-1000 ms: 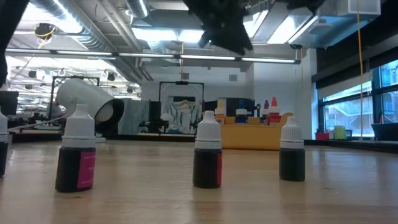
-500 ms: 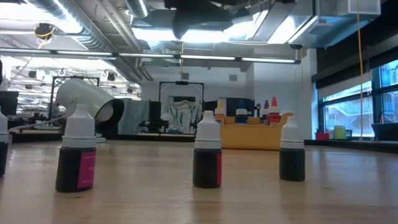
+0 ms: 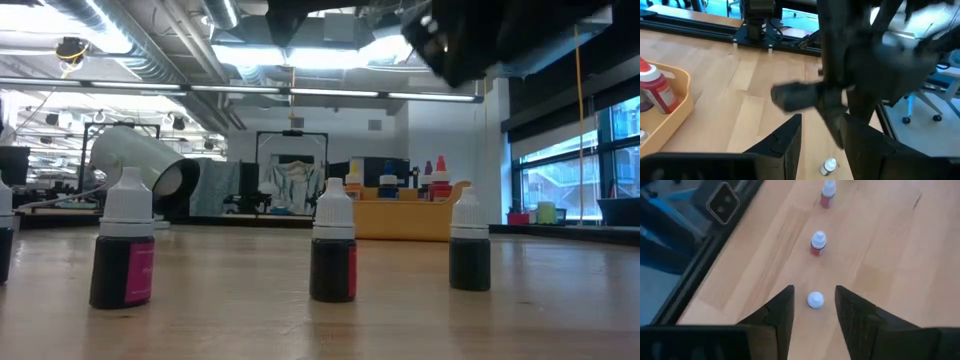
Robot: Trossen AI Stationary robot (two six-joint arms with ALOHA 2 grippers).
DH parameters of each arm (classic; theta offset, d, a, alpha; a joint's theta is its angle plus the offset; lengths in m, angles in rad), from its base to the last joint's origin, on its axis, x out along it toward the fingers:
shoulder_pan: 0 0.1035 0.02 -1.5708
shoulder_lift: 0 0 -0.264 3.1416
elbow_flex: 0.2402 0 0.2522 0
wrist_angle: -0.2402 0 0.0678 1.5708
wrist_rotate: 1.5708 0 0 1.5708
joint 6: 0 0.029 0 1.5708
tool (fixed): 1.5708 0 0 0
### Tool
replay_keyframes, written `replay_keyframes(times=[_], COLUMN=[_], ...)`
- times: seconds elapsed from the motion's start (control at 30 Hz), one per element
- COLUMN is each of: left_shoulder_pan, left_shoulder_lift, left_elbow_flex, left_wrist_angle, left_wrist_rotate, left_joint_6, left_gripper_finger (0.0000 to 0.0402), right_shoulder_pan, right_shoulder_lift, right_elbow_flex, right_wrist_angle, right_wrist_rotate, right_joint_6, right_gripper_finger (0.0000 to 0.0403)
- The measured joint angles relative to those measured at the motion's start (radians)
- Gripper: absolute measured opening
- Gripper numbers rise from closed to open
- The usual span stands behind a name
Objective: Pick & Place food coloring
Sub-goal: Put the small blue food coloring bottle into the yellow bin
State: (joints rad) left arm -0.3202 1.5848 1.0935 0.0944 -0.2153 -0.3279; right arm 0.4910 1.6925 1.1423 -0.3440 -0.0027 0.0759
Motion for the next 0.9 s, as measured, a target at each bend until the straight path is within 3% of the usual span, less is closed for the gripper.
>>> replay_keyframes(times=[0.33,0.7,0.9], left_shoulder_pan=[0.000,0.001,0.001], left_shoulder_lift=[0.000,0.002,0.002], left_elbow_flex=[0.001,0.001,0.001], left_wrist_angle=[-0.024,-0.077,-0.077], left_wrist_rotate=[-0.001,0.000,0.000], left_joint_6=[0.000,0.000,0.000], left_gripper_finger=[0.0133,0.0134,0.0130], right_shoulder_pan=[-0.001,0.025,0.023], right_shoulder_lift=[0.113,0.203,0.214], right_elbow_flex=[0.000,0.000,0.000], right_wrist_angle=[0.023,0.086,0.088], right_wrist_rotate=[0.003,0.014,0.043], right_joint_6=[0.051,-0.080,-0.055], right_gripper_finger=[0.0144,0.0143,0.0109])
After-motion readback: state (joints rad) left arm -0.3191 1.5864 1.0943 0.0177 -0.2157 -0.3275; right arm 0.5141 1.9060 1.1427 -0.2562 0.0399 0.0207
